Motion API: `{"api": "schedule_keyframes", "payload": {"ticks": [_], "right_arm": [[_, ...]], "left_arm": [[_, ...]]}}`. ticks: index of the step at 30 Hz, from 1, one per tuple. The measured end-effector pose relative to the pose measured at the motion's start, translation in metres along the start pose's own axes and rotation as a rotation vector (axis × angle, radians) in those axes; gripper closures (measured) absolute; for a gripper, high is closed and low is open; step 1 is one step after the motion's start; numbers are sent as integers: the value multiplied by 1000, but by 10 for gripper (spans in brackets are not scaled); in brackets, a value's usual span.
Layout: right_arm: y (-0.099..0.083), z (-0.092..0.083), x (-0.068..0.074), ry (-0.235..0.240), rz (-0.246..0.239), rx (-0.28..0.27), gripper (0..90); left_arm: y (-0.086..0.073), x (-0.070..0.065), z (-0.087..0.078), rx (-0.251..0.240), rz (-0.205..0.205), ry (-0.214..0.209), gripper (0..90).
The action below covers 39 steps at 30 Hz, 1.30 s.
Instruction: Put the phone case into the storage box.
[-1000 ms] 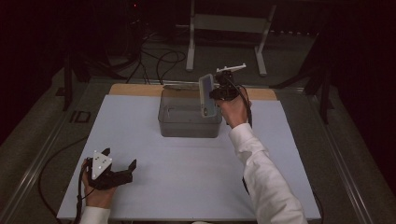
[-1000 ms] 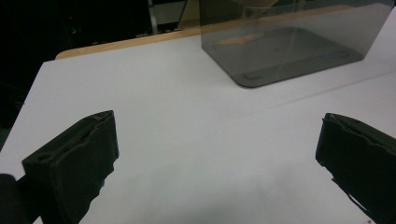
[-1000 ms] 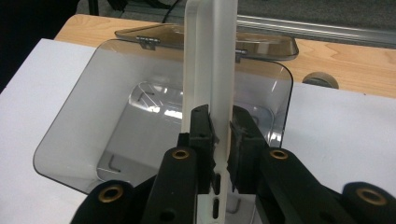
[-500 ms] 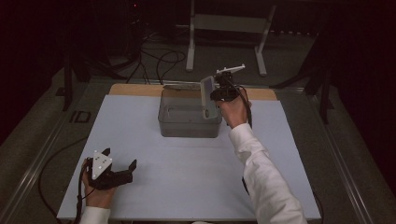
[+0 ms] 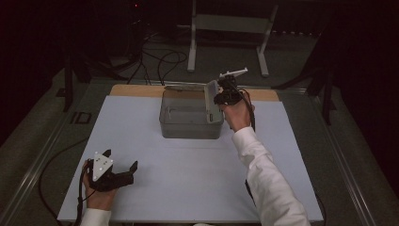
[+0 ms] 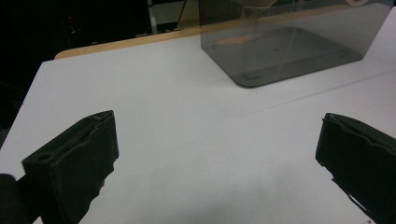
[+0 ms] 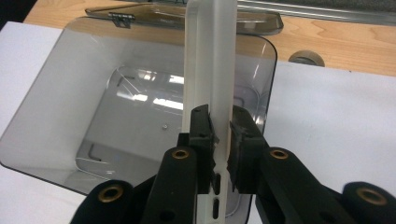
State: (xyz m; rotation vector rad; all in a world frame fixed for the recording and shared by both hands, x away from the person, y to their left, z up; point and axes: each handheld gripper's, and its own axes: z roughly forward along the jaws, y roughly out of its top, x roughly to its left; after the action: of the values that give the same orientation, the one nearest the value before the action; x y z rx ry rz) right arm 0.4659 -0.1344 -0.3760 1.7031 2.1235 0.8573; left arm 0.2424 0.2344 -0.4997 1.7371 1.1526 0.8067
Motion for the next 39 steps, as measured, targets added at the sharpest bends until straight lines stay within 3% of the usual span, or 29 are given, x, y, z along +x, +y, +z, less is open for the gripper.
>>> {"api": "schedule_keyframes", "payload": {"ticks": [20,39], "right_arm": [[-9,10,-2,-20,4,13,817],[-3,18,-5,-36,35,32,817]], "left_arm": [[0,0,0,0,0,-1,2],[0,0,0,1,0,-2,2]]}}
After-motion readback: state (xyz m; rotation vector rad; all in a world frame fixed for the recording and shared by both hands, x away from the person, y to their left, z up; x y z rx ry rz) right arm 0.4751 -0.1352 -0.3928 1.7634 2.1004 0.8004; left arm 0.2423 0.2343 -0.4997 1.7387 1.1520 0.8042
